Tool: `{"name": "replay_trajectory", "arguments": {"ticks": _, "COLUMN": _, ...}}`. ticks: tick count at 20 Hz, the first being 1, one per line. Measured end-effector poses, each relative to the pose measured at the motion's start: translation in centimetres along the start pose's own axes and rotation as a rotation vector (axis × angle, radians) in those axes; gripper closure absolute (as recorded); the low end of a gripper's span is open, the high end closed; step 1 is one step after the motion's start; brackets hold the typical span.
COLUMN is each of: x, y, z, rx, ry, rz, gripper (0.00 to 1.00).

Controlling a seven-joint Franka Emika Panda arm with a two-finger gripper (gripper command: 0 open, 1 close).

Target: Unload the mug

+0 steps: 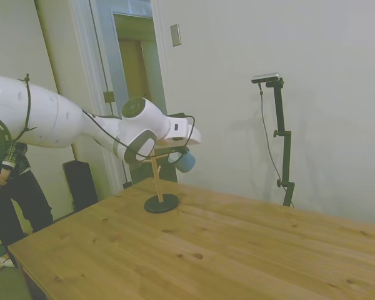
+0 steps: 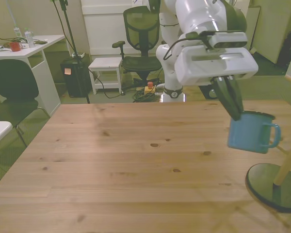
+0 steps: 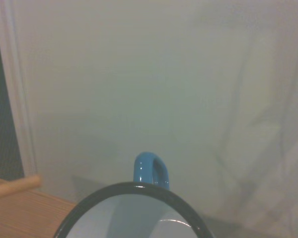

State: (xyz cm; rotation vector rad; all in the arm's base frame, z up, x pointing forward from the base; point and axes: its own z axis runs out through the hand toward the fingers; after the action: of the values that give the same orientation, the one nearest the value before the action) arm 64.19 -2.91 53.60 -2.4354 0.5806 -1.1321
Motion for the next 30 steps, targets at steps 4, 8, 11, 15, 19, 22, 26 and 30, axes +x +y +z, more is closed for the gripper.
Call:
{"name": "replay_trajectory", "arguments": {"ticks": 4, "x": 1.3, "y": 3.9, "z": -1.8, "rx": -0.074, "ry": -0.093, "rz": 0.104, "gripper": 1.00}}
{"name": "replay_trajectory", "arguments": {"ticks": 8, "x": 0.3, "y": 8.4, "z": -4.3, "rx": -0.145, "ry": -0.223, "rz": 0.218, "gripper": 1.00}}
{"name": "replay_trajectory", "arguments": {"ticks": 11, "x": -1.6, "y": 12.6, "z": -5.4, "rx": -0.182, "ry": -0.282, "rz": 0.283, "gripper": 1.00}}
{"name": "replay_trajectory", "arguments": {"ticks": 15, "x": -4.9, "y": 17.3, "z": -5.2, "rx": -0.234, "ry": -0.347, "rz": 0.356, "gripper": 1.00}}
{"name": "replay_trajectory", "arguments": {"ticks": 19, "x": -6.6, "y": 19.0, "z": -5.2, "rx": -0.263, "ry": -0.378, "rz": 0.375, "gripper": 1.00}}
{"name": "replay_trajectory", "arguments": {"ticks": 22, "x": -7.2, "y": 19.6, "z": -5.1, "rx": -0.305, "ry": -0.393, "rz": 0.370, "gripper": 1.00}}
{"name": "replay_trajectory", "arguments": {"ticks": 26, "x": -7.7, "y": 20.0, "z": -5.1, "rx": -0.319, "ry": -0.402, "rz": 0.379, "gripper": 1.00}}
{"name": "replay_trajectory", "arguments": {"ticks": 30, "x": -8.4, "y": 20.4, "z": -4.9, "rx": -0.322, "ry": -0.414, "rz": 0.390, "gripper": 1.00}}
